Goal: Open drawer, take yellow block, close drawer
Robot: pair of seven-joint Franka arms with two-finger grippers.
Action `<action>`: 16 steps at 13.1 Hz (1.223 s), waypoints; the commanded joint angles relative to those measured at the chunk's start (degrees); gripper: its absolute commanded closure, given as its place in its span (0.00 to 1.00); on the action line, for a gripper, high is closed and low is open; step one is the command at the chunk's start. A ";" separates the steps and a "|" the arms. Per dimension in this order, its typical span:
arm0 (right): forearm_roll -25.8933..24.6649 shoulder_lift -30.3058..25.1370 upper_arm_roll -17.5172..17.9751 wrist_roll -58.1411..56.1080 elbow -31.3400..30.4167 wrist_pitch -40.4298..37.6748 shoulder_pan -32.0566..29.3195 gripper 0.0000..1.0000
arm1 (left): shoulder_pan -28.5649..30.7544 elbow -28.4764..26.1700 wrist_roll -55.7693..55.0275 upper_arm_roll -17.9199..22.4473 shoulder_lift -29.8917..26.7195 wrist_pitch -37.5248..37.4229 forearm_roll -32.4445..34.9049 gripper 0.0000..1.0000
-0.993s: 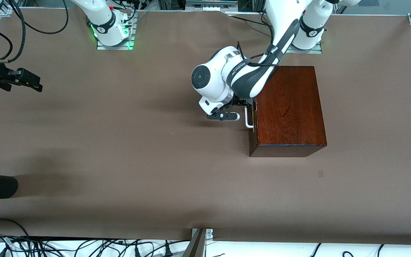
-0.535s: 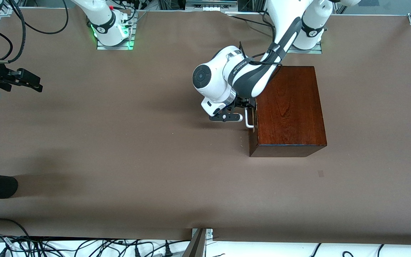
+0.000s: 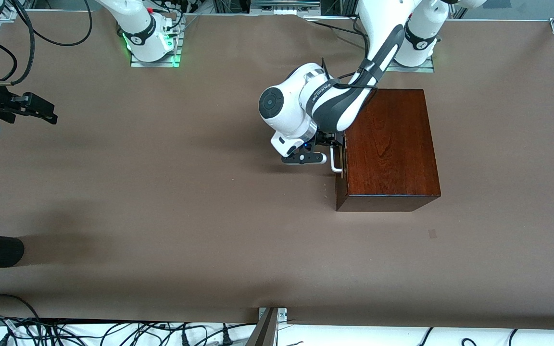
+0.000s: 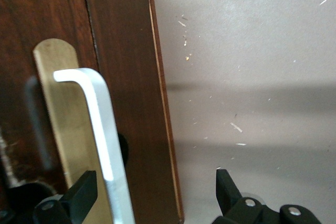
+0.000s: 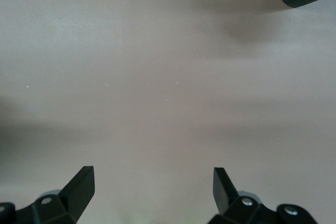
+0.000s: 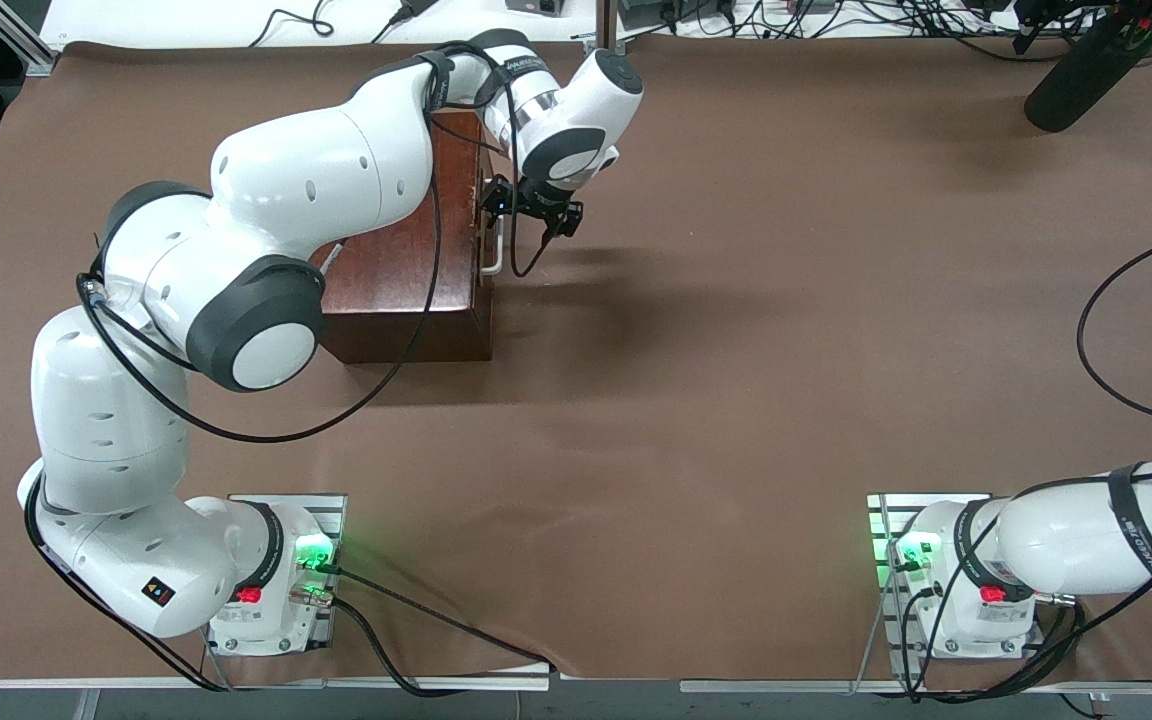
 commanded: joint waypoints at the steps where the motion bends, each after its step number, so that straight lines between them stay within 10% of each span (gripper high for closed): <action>1: -0.11 0.62 -0.23 0.32 1.12 -0.33 -0.05 0.00 | -1.58 -0.38 -3.75 0.08 1.14 1.89 1.38 0.00; 16: 0.06 0.70 -0.23 0.41 1.20 -0.07 -0.13 0.00 | -4.75 4.10 -6.65 -0.18 3.51 7.33 -1.60 0.00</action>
